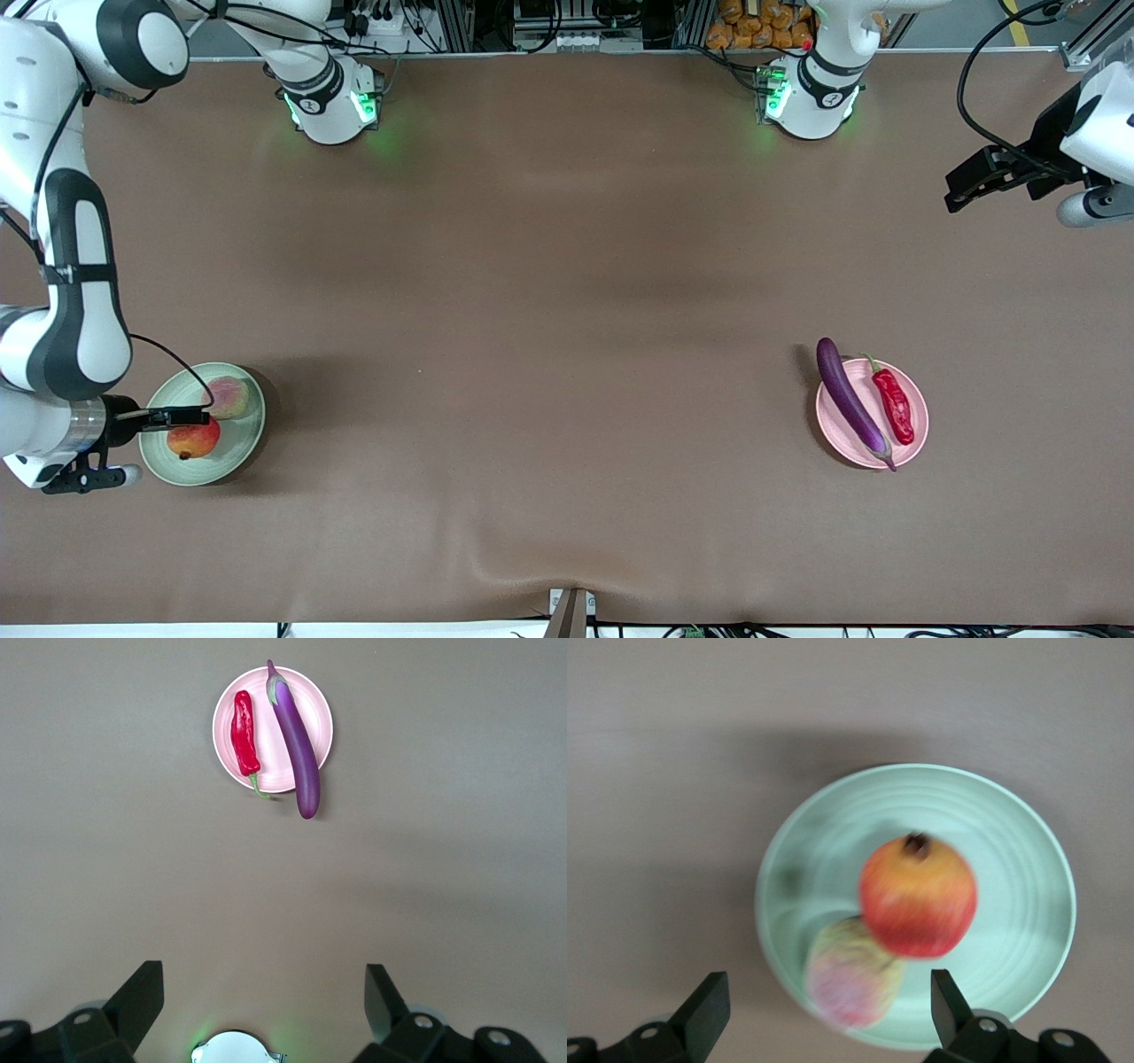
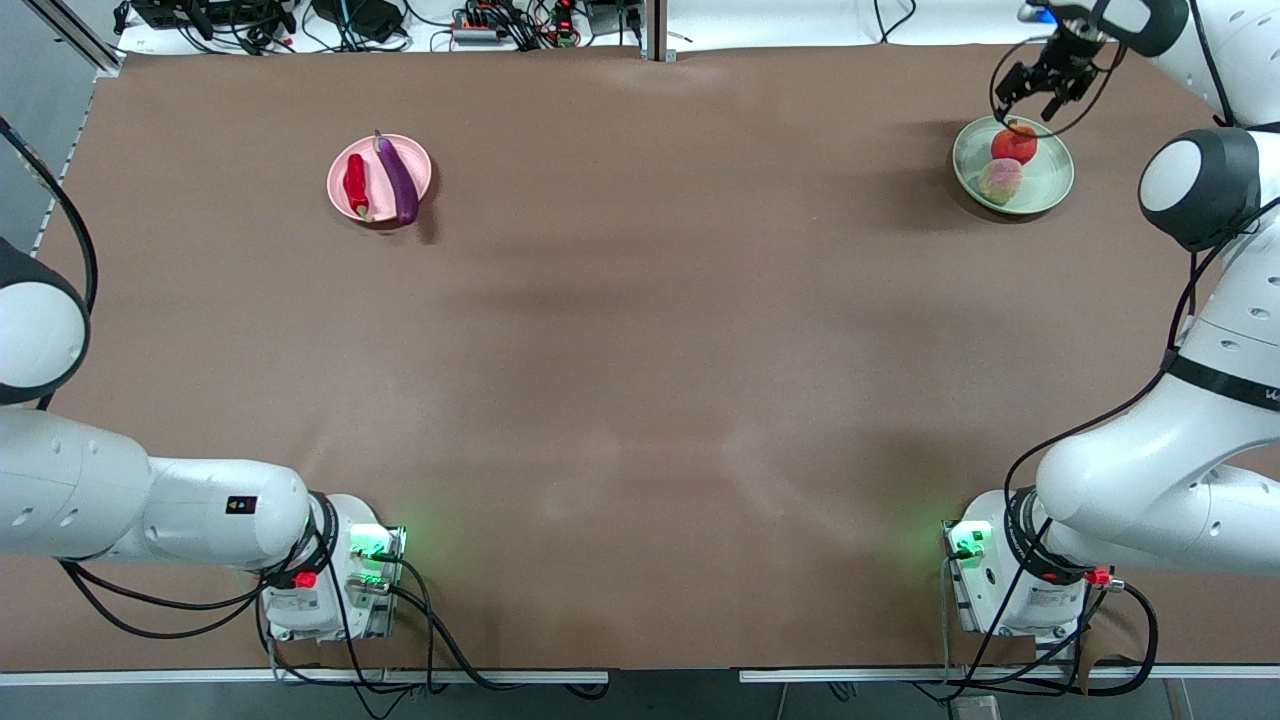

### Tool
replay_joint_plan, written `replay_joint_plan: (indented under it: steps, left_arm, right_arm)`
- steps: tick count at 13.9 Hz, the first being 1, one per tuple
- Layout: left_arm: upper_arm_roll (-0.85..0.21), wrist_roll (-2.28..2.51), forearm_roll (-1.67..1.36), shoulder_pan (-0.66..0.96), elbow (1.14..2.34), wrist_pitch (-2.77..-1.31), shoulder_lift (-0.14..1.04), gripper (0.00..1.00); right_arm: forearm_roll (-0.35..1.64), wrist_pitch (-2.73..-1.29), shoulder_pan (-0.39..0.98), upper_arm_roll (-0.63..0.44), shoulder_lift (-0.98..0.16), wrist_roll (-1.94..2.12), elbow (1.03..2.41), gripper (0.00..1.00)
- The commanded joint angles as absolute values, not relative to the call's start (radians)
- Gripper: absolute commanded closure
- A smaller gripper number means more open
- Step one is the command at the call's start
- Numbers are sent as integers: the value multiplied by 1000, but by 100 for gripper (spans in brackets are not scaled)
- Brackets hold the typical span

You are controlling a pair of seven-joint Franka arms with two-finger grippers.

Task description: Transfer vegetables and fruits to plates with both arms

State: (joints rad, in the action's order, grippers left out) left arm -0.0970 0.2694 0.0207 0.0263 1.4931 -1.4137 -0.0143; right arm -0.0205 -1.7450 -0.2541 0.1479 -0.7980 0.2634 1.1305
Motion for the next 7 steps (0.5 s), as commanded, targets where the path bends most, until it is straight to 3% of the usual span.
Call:
replay_joint_plan:
  steps: [1,4,7]
  left_arm:
    - [-94,256,43,25,1499,-1410,-35,0]
    - [-94,259,43,25,1499,-1411,-34,0]
    - [-94,262,43,25,1500,-1410,-38,0]
  right_arm:
    - [-28,-1608,-239,210,-724,247,1068,0]
    - [-31,-1571,-189,215,-586,203,1077,0]
    - [-37,-1430,-131,213,-488,-29,1103,0]
